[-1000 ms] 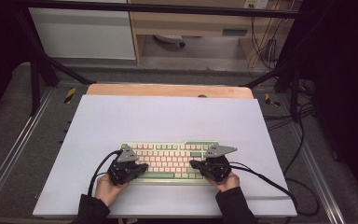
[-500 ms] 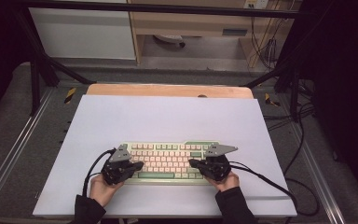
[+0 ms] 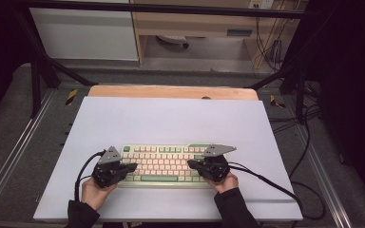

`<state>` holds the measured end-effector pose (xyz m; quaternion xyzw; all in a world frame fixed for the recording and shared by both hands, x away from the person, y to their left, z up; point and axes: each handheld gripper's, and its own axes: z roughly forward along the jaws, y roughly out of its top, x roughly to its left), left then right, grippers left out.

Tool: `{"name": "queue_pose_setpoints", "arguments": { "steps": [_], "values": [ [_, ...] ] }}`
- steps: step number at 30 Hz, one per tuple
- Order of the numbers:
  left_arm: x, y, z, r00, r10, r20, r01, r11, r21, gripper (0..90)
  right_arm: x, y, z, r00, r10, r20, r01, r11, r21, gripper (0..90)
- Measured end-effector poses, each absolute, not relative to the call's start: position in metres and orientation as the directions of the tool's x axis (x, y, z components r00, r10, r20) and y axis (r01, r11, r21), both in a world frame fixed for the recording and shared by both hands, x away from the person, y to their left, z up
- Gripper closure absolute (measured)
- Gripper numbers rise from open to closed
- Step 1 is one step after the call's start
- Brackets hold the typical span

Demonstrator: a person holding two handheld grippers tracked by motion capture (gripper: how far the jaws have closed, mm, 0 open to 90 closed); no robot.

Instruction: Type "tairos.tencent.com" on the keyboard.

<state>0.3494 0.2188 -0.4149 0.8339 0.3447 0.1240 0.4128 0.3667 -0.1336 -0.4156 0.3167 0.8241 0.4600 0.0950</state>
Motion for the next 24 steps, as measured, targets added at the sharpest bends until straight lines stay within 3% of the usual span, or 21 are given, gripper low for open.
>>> {"name": "queue_pose_setpoints", "arguments": {
  "steps": [24],
  "values": [
    [0.346, 0.245, -0.418, 0.701, 0.707, -0.090, 0.491, -0.387, 0.780, 90.0, 0.387, -0.094, -0.416, -0.797, 0.591, 0.123, 0.425, 0.405, 0.810, 90.0]
  ]
}}
